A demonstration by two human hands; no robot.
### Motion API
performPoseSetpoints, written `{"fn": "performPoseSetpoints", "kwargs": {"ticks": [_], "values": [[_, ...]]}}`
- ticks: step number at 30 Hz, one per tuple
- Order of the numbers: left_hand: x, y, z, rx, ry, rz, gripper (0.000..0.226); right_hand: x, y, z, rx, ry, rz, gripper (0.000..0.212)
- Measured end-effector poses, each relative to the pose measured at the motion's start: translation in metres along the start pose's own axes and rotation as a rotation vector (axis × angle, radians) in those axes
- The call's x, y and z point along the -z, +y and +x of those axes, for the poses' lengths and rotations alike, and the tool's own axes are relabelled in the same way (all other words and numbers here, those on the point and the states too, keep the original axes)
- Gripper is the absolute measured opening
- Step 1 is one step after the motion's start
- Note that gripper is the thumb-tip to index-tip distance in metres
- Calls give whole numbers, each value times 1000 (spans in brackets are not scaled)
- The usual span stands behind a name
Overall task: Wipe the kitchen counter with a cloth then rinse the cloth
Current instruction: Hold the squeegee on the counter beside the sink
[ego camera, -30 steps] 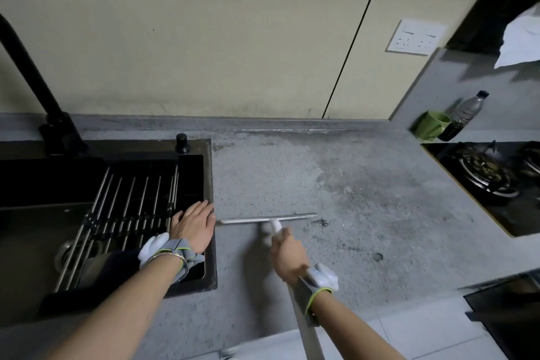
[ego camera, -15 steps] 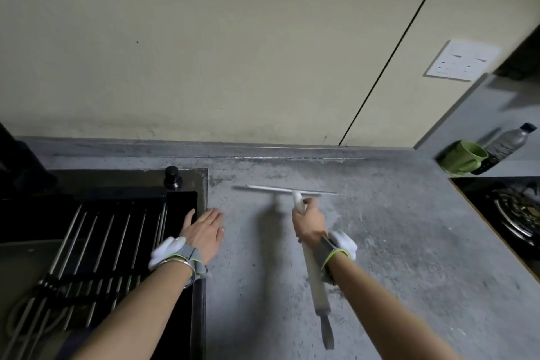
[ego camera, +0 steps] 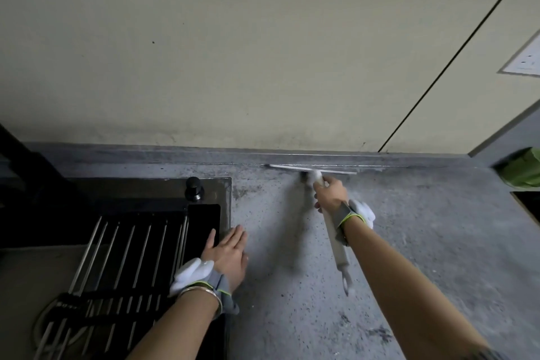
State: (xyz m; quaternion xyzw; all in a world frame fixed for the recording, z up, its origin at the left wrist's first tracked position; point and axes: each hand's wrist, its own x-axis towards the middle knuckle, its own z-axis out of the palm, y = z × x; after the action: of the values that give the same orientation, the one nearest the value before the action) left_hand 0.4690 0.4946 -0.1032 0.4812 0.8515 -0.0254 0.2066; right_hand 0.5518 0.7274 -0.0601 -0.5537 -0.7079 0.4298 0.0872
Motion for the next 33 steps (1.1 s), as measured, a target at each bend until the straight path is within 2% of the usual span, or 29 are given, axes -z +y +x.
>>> {"fn": "performPoseSetpoints", "kwargs": {"ticks": [8,14,20,29,33], "values": [[-7,-1,5,21,2,-4,53,5,-2,25,45,2,-71,38],[-1,5,3,46,-35,7,54,12,3,11,66,-37,-389,46],[8,7,-3,48,-54,9,51,23,12,-11,75,-118,-432,55],[9,9,-5,44,-89,52,52,34,30,-87,88,-197,-499,35],[6,6,-2,7,-86,91,51,32,57,-123,68,-210,-612,35]]}}
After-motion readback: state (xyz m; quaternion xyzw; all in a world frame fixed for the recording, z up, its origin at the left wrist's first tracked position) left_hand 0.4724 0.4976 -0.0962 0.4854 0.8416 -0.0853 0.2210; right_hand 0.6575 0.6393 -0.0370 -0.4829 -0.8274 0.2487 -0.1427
